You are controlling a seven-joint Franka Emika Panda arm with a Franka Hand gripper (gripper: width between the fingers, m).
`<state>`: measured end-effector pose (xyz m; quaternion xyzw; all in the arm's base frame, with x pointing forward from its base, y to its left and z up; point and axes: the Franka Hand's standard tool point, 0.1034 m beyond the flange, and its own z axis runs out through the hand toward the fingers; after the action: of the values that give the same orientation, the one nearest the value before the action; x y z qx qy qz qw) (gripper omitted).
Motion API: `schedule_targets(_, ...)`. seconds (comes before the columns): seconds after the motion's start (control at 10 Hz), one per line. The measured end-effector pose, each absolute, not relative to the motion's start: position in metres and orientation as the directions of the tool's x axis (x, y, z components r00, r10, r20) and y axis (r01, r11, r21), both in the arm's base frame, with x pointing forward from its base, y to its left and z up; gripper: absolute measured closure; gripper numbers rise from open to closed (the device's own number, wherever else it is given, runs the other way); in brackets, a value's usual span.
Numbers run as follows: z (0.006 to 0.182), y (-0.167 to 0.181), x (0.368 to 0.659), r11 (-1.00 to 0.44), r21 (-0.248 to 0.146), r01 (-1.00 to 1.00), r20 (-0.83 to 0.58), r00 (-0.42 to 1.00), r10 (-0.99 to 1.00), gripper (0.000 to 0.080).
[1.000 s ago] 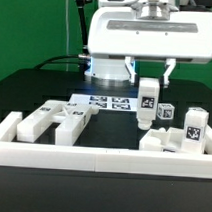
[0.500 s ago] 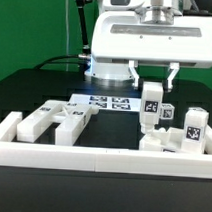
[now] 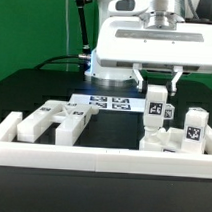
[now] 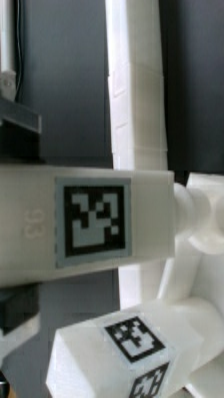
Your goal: Assemble chair
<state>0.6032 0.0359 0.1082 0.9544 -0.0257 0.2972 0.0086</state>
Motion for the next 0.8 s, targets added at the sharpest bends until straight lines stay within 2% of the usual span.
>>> schedule_targets(0.8,0.091,0.041,0.597,-0.999,0.01,-0.043,0.553,0.832,-0.03,0.0508)
